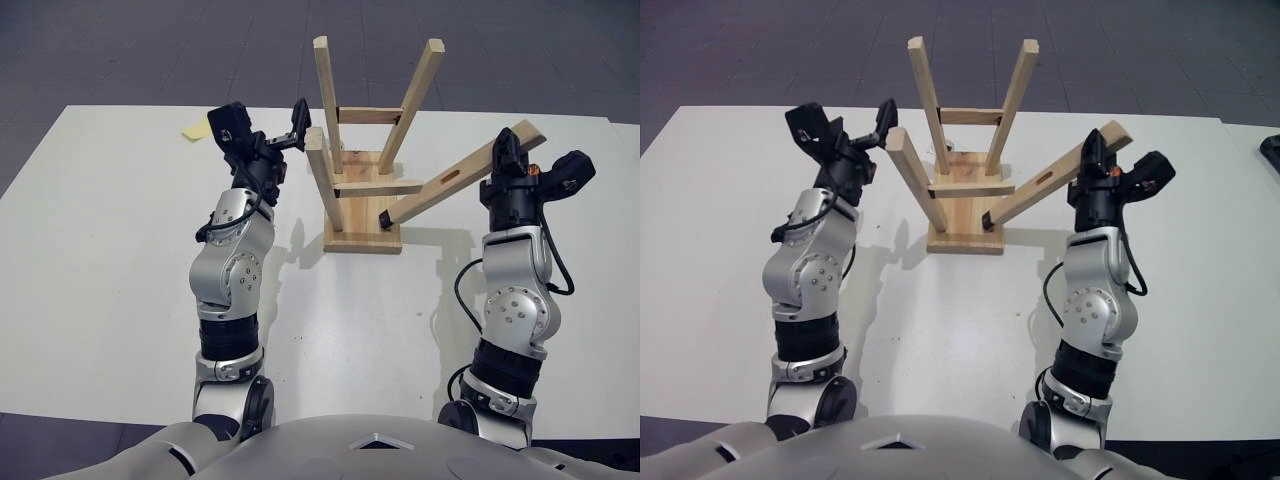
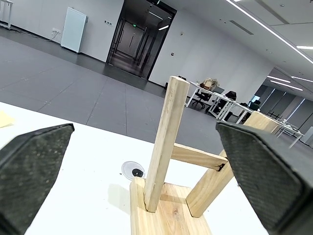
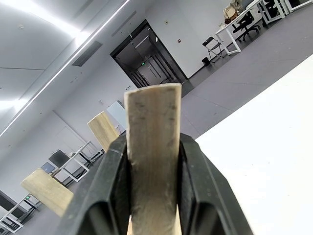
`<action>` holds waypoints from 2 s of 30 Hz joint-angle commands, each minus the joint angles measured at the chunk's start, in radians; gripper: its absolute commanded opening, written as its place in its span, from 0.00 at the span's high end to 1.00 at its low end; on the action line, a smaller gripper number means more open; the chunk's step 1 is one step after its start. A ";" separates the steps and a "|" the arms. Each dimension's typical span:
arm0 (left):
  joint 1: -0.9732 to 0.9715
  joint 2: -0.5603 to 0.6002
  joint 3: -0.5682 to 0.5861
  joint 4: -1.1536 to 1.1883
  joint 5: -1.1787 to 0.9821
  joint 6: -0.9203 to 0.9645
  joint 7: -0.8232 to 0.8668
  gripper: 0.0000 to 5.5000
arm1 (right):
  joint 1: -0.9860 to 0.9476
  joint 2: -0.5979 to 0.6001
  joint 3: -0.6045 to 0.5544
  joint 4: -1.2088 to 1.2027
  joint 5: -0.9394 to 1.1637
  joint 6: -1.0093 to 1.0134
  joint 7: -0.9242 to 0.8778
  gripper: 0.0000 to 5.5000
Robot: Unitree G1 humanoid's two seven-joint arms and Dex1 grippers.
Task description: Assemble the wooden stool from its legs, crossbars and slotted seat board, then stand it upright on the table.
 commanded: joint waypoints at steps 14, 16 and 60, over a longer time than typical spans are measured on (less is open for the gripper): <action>-0.008 -0.010 -0.009 -0.012 0.001 0.022 -0.002 0.02 | 0.062 -0.070 0.101 0.057 -0.218 -0.065 0.058 0.82; -0.012 -0.010 -0.007 -0.017 0.000 0.026 -0.001 0.02 | 0.079 -0.067 0.123 0.056 -0.240 -0.072 0.063 0.82; -0.139 0.006 0.013 -0.075 -0.014 0.080 0.004 0.02 | 0.261 -0.329 0.474 0.248 -0.523 0.134 0.218 0.81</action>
